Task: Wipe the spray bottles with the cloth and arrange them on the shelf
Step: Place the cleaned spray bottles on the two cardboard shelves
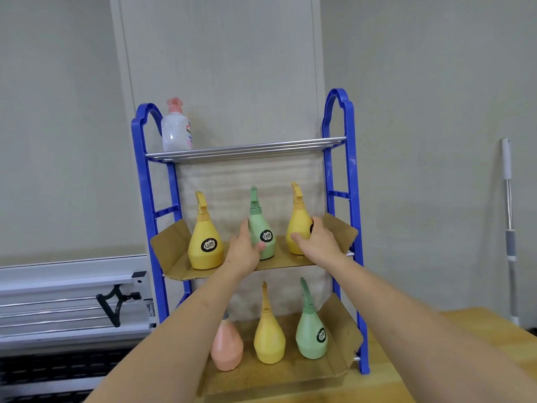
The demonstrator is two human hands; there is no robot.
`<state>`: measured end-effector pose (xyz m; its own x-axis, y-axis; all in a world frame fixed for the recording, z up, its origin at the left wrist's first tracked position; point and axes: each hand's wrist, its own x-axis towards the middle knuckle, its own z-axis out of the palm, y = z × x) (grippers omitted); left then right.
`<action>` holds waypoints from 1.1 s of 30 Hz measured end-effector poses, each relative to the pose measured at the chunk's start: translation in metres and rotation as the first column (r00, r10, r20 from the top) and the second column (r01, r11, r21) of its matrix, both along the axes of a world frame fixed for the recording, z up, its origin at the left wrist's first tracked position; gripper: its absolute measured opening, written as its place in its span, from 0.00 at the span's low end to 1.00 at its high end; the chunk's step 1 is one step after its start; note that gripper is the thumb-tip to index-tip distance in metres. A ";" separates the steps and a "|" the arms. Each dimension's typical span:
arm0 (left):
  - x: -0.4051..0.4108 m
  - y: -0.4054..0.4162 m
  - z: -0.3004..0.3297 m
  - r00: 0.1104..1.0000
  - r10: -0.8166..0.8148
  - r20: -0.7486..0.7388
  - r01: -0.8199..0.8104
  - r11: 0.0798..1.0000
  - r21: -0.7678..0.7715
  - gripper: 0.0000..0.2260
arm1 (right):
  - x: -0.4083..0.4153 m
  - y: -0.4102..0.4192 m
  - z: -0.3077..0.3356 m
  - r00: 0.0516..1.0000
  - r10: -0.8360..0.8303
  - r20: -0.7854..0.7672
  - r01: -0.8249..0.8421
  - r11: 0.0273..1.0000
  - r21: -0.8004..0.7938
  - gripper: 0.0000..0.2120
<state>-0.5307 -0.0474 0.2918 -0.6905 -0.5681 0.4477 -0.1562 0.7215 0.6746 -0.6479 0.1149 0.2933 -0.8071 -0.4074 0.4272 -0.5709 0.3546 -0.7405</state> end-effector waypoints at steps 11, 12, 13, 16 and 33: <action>0.000 0.001 -0.003 0.999 0.010 -0.032 -0.011 1.000 -0.008 0.34 | 0.001 0.006 0.001 1.000 -0.020 -0.004 0.019 0.999 -0.045 0.33; 0.000 0.001 -0.004 0.999 0.010 -0.037 -0.010 1.000 -0.013 0.34 | 0.001 0.006 0.001 1.000 -0.017 -0.003 0.017 0.999 -0.042 0.33; 0.001 0.002 -0.004 0.999 0.010 -0.041 -0.011 1.000 -0.017 0.34 | 0.001 0.007 0.001 1.000 -0.015 -0.004 0.015 0.999 -0.038 0.33; 0.002 0.002 -0.004 0.999 0.017 -0.038 -0.018 0.999 -0.032 0.33 | 0.004 0.009 0.001 1.000 0.007 -0.013 -0.007 1.000 -0.023 0.32; 0.019 0.010 -0.002 0.996 0.039 -0.082 -0.045 0.996 -0.071 0.30 | 0.002 0.011 0.005 0.999 0.026 0.047 -0.026 1.000 0.002 0.33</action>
